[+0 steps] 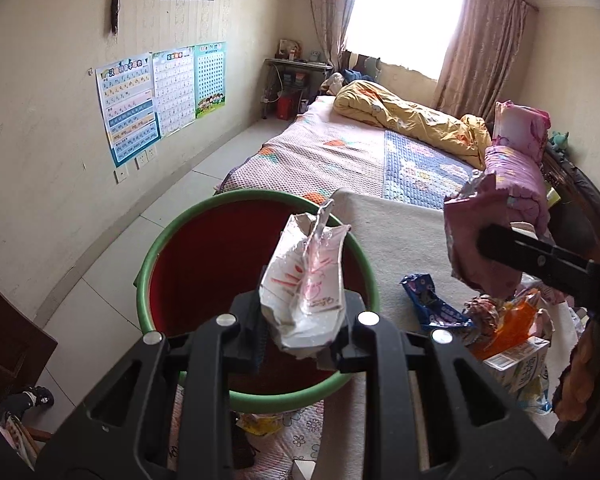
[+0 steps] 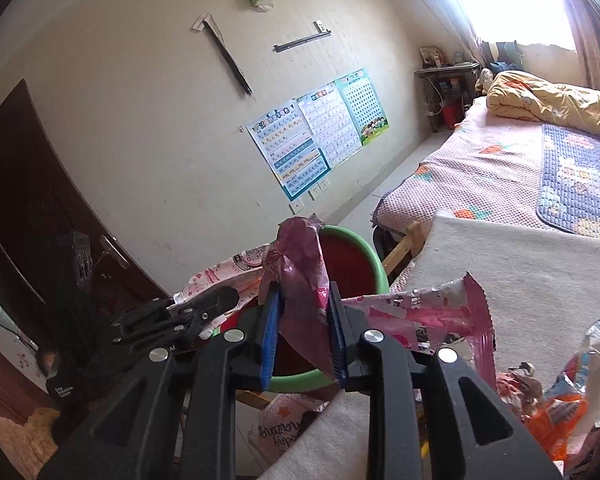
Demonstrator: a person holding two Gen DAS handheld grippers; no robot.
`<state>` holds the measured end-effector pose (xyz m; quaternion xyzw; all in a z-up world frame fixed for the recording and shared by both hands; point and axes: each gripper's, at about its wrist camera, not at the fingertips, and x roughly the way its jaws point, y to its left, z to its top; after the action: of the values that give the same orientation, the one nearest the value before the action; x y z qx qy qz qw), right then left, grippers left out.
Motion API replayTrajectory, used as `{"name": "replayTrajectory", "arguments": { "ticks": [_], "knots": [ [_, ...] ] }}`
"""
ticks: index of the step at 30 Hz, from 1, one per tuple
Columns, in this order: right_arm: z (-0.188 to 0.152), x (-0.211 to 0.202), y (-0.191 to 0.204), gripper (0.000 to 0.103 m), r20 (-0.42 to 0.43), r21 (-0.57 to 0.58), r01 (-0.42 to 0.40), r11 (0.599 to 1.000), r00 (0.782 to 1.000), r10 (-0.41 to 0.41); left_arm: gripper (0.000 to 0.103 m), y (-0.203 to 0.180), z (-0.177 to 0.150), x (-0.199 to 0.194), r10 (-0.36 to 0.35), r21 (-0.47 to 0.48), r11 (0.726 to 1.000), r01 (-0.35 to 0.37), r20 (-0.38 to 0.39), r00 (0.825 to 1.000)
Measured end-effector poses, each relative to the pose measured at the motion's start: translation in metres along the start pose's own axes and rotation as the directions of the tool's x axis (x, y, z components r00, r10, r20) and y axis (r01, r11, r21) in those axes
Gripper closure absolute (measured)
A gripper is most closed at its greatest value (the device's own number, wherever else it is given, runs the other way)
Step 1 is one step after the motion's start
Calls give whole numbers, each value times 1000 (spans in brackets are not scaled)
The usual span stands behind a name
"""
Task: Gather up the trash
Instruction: 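Carry both wrappers over the red bucket and open both grippers to drop them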
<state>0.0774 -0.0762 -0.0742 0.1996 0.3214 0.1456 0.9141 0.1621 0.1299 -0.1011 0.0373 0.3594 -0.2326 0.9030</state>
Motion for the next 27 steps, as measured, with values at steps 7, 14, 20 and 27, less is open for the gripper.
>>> {"name": "replayTrajectory", "arguments": {
  "ticks": [7,14,20,27],
  "knots": [
    [7,37,5,79,-42,31,-10,999,999,11,80,26,2,16,15,-14,1000,-15,-34,999],
    [23,60,12,60,-35,63,-20,998,999,22,75,47,6,28,26,-27,999,-28,-55,998],
    [26,62,22,45,-27,52,-15,999,1000,17,41,64,2,27,74,-65,995,-77,-46,996],
    [26,44,31,44,-4,24,7,1000,1000,-7,40,59,-2,21,95,-59,994,-97,-40,995]
  ]
}}
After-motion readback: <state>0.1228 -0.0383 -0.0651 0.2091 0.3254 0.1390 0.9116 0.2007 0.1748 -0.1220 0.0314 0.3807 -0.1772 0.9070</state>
